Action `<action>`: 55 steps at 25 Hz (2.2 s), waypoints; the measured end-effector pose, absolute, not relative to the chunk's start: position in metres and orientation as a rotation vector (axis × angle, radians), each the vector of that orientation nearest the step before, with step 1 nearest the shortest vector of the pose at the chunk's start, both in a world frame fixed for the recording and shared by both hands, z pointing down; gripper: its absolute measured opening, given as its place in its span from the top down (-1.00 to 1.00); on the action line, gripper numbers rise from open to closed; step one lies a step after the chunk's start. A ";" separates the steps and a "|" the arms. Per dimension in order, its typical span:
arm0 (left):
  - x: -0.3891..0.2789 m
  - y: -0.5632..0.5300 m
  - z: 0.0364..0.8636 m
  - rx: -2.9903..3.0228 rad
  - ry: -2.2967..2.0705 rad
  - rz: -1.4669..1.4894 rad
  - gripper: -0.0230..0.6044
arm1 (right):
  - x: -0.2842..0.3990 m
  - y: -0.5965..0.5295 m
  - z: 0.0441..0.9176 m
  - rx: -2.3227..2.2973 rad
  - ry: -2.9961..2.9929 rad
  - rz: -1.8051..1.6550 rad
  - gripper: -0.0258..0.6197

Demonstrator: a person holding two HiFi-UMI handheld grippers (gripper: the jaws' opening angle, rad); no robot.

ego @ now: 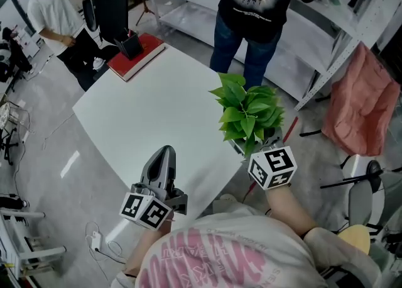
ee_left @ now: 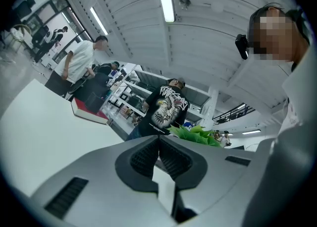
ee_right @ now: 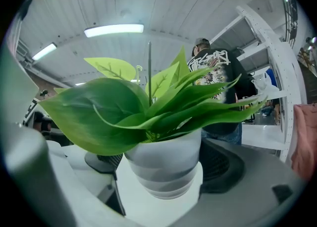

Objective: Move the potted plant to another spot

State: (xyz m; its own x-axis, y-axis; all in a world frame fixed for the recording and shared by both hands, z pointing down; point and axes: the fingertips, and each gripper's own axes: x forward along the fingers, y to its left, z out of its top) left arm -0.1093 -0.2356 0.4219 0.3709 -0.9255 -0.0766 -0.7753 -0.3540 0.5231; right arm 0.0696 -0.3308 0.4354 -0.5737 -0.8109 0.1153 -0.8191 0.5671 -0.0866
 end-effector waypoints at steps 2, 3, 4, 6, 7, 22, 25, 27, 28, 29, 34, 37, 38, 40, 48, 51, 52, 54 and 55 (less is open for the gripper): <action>-0.110 -0.233 0.423 2.224 -1.508 -0.517 0.85 | 0.069 -0.334 0.437 1.396 -2.738 0.206 -0.62; -0.110 -0.234 0.423 2.216 -1.524 -0.520 0.85 | 0.070 -0.337 0.438 1.383 -2.742 0.207 -0.62; -0.108 -0.236 0.424 2.207 -1.540 -0.522 0.85 | 0.073 -0.343 0.439 1.371 -2.746 0.209 -0.62; -0.101 -0.244 0.425 2.191 -1.568 -0.525 0.85 | 0.082 -0.356 0.442 1.349 -2.754 0.215 -0.62; -0.097 -0.248 0.427 2.184 -1.579 -0.527 0.85 | 0.086 -0.362 0.444 1.340 -2.755 0.215 -0.62; -0.073 -0.280 0.425 2.092 -1.740 -0.532 0.85 | 0.116 -0.423 0.481 1.228 -2.736 0.280 -0.62; -0.072 -0.283 0.427 2.072 -1.762 -0.533 0.85 | 0.119 -0.429 0.490 1.215 -2.730 0.303 -0.62; -0.068 -0.290 0.427 2.058 -1.775 -0.530 0.85 | 0.124 -0.438 0.494 1.205 -2.723 0.316 -0.62; -0.067 -0.291 0.428 2.053 -1.779 -0.528 0.85 | 0.125 -0.440 0.496 1.201 -2.719 0.319 -0.62; -0.068 -0.291 0.429 2.050 -1.781 -0.526 0.85 | 0.124 -0.441 0.499 1.198 -2.714 0.322 -0.62; -0.082 -0.280 0.435 2.038 -1.791 -0.527 0.85 | 0.112 -0.433 0.517 1.186 -2.687 0.341 -0.62; -0.088 -0.270 0.438 2.030 -1.795 -0.528 0.85 | 0.107 -0.422 0.524 1.182 -2.672 0.341 -0.62; -0.090 -0.267 0.438 2.027 -1.795 -0.528 0.85 | 0.106 -0.419 0.525 1.183 -2.668 0.340 -0.62; -0.090 -0.269 0.436 2.018 -1.801 -0.527 0.85 | 0.108 -0.421 0.525 1.182 -2.659 0.344 -0.62; -0.078 -0.281 0.442 1.999 -1.827 -0.533 0.85 | 0.122 -0.435 0.542 1.165 -2.630 0.345 -0.63; -0.077 -0.276 0.443 1.998 -1.823 -0.530 0.85 | 0.123 -0.431 0.546 1.160 -2.620 0.349 -0.63; -0.076 -0.276 0.443 1.997 -1.821 -0.529 0.85 | 0.123 -0.430 0.547 1.159 -2.616 0.350 -0.63; -0.077 -0.281 0.442 1.995 -1.821 -0.529 0.85 | 0.123 -0.435 0.548 1.155 -2.611 0.354 -0.63; -0.077 -0.284 0.442 1.993 -1.822 -0.530 0.85 | 0.123 -0.438 0.549 1.152 -2.609 0.357 -0.63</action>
